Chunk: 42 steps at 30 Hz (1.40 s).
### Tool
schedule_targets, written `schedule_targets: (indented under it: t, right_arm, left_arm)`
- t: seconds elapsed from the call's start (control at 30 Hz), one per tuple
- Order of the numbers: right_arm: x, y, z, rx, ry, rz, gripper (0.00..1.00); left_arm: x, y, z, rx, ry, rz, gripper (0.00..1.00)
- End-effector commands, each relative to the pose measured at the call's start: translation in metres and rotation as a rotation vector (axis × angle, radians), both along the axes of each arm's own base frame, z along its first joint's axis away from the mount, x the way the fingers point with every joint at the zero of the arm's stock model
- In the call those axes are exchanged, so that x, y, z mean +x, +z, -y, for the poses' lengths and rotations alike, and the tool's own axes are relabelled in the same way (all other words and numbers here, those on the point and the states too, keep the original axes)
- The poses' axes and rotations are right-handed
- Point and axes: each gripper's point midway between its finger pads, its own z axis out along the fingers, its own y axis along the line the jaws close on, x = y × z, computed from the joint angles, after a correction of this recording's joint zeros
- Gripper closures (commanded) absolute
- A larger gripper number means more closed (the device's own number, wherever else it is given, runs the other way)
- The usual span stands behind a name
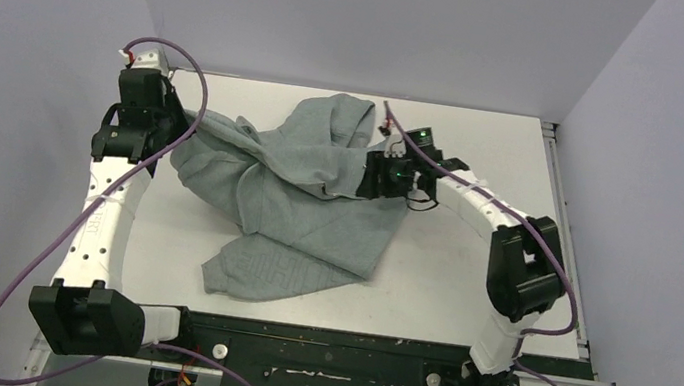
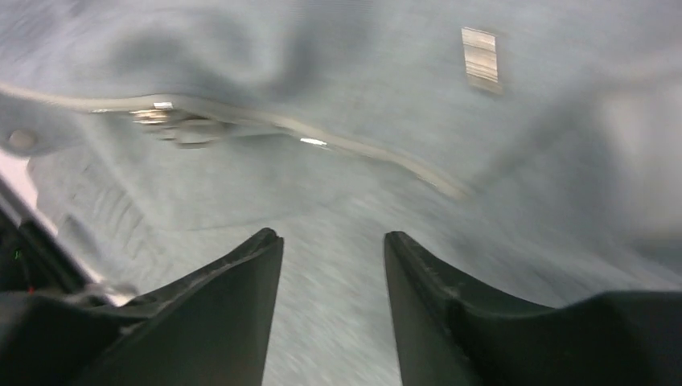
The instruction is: Zip up the jacket
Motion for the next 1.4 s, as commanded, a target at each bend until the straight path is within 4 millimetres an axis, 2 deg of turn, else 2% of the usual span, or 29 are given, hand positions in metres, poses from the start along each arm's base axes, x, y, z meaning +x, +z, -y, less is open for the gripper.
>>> schedule_targets:
  t: [0.0, 0.07, 0.13, 0.27, 0.4, 0.47, 0.67, 0.77, 0.87, 1.0, 1.07, 1.17, 1.27, 1.3, 1.37]
  right_arm:
    - [0.047, 0.043, 0.074, 0.012, -0.263, 0.146, 0.47]
    - [0.054, 0.040, 0.089, 0.008, -0.279, 0.139, 0.45]
    - [0.062, 0.037, 0.092, 0.014, -0.269, 0.140, 0.43]
    - [0.078, 0.038, 0.077, 0.055, -0.188, 0.152, 0.39]
    - [0.095, 0.040, 0.062, 0.106, -0.136, 0.174, 0.37]
    - [0.102, 0.036, 0.057, 0.114, -0.126, 0.166, 0.37]
    - [0.113, 0.007, 0.044, 0.105, -0.109, 0.116, 0.40]
    - [0.113, 0.003, 0.034, 0.112, -0.081, 0.103, 0.52]
    - [0.120, 0.022, 0.032, 0.127, -0.096, 0.167, 0.67]
    - [0.136, 0.065, 0.037, 0.176, -0.148, 0.284, 0.91]
    - [0.146, 0.085, 0.040, 0.206, -0.167, 0.331, 0.93]
    - [0.166, 0.102, 0.042, 0.238, -0.187, 0.358, 0.94]
    - [0.191, 0.107, 0.046, 0.280, -0.246, 0.343, 0.94]
    - [0.201, 0.103, 0.049, 0.314, -0.278, 0.313, 0.94]
    - [0.216, 0.112, 0.052, 0.439, -0.311, 0.284, 0.90]
  left_arm:
    - [0.002, 0.024, -0.008, 0.003, 0.043, 0.114, 1.00]
    - [0.001, 0.019, -0.006, -0.007, 0.029, 0.104, 1.00]
    - [0.000, 0.011, -0.001, -0.023, 0.012, 0.092, 1.00]
    - [-0.002, -0.003, 0.002, -0.038, -0.001, 0.065, 1.00]
    - [-0.003, -0.008, 0.002, -0.038, -0.010, 0.052, 1.00]
    - [-0.004, -0.010, 0.003, -0.041, -0.012, 0.049, 1.00]
    - [-0.005, -0.015, 0.003, -0.046, -0.014, 0.038, 1.00]
    - [-0.007, -0.016, 0.000, -0.040, -0.006, 0.033, 1.00]
    - [-0.008, -0.018, -0.003, -0.032, 0.002, 0.027, 1.00]
    - [-0.009, -0.021, -0.003, -0.029, 0.002, 0.019, 1.00]
    - [-0.009, -0.023, -0.003, -0.030, 0.001, 0.014, 1.00]
    - [-0.009, -0.026, -0.002, -0.033, -0.004, 0.005, 1.00]
    - [-0.009, -0.028, -0.001, -0.038, -0.011, 0.001, 1.00]
    - [-0.009, -0.029, -0.001, -0.039, -0.012, -0.001, 1.00]
    - [-0.010, -0.028, 0.000, -0.040, -0.016, -0.004, 1.00]
